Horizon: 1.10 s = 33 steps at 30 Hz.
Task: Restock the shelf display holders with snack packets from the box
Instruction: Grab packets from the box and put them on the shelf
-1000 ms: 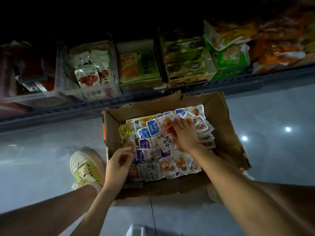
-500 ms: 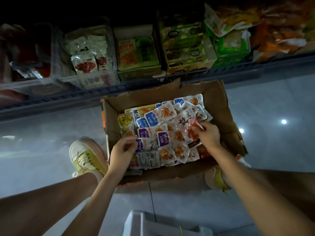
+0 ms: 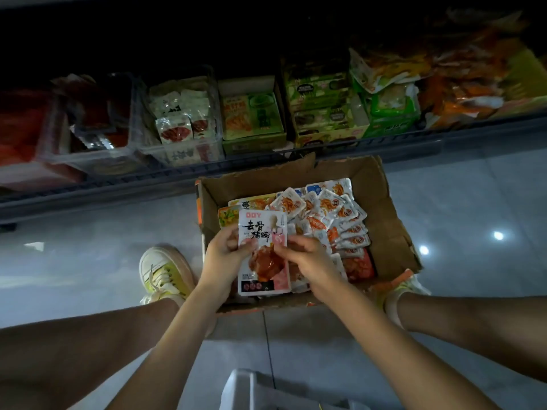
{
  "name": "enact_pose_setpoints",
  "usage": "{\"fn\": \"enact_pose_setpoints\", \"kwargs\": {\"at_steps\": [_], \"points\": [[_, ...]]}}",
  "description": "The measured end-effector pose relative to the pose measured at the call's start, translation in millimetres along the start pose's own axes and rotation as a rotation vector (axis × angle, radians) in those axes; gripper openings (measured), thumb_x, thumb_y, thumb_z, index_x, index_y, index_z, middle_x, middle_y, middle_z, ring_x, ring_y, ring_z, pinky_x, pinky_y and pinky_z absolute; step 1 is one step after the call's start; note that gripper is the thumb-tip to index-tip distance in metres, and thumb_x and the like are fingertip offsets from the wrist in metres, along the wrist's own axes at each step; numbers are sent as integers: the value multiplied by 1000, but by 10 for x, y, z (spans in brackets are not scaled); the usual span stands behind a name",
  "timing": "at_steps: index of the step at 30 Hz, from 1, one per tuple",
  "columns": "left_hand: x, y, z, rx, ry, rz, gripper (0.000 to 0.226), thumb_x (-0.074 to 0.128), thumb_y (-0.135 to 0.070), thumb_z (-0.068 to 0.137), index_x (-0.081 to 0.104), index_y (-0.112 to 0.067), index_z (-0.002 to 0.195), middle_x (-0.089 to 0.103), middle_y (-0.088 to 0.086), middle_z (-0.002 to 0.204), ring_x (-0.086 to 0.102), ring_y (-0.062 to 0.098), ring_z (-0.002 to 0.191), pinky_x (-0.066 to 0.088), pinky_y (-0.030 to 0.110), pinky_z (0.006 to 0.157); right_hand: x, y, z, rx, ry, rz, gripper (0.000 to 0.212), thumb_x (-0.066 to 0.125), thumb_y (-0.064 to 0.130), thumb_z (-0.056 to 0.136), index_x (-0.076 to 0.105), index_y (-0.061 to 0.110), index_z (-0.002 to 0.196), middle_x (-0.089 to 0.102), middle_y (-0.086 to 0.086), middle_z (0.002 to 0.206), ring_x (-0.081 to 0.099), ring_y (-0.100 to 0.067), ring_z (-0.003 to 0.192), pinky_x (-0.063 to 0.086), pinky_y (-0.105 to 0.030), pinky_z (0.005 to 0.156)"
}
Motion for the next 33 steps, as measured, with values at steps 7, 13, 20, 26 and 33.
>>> {"fn": "enact_pose_setpoints", "kwargs": {"at_steps": [7, 13, 20, 26, 33], "points": [[-701, -1055, -233, 268, -66, 42, 25, 69, 0, 81, 60, -17, 98, 72, -3, 85, 69, 6, 72, 56, 23, 63, 576, 1283, -268, -440, 23, -252, 18, 72, 16, 83, 67, 16, 100, 72, -1, 83, 69, -14, 76, 54, -28, 69], [-1740, -2256, -480, 576, -339, 89, 32, 72, -7, 81, 58, -22, 106, 70, -2, 83, 68, 15, 73, 54, 30, 68, 1667, 2540, -577, -763, 119, -239, 18, 71, 8, 83, 65, 20, 95, 72, -5, 75, 70, -19, 75, 59, -31, 71], [-2925, -3048, -587, 826, -620, 114, 35, 73, -16, 81, 60, -26, 112, 69, -6, 92, 66, 12, 81, 55, 39, 77, 2916, 3530, -714, -777, 327, -222, 10, 64, 14, 90, 65, 15, 100, 72, -5, 81, 70, -10, 66, 51, -18, 53], [-3714, -3475, -511, 902, -837, 138, 35, 73, -27, 80, 59, -27, 113, 66, -9, 93, 63, 15, 87, 53, 42, 82, 3808, 4083, -639, -948, 294, -246, 7, 66, 16, 88, 68, 22, 89, 72, -7, 83, 70, -14, 73, 58, -33, 64], [-4509, -4093, -341, 1019, -1008, 141, 36, 69, -20, 85, 58, -18, 119, 61, -5, 103, 55, 5, 88, 45, 24, 78, 4746, 4668, -495, -1157, 232, -201, 20, 66, 21, 88, 70, 13, 106, 73, -5, 92, 70, -18, 83, 57, -47, 76]]}}
Point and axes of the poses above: each hand's wrist, its own z-axis towards the middle knuckle, its own x-axis out of the palm, y = z × x, the point moved 4 cm from there along z, towards the middle knuckle
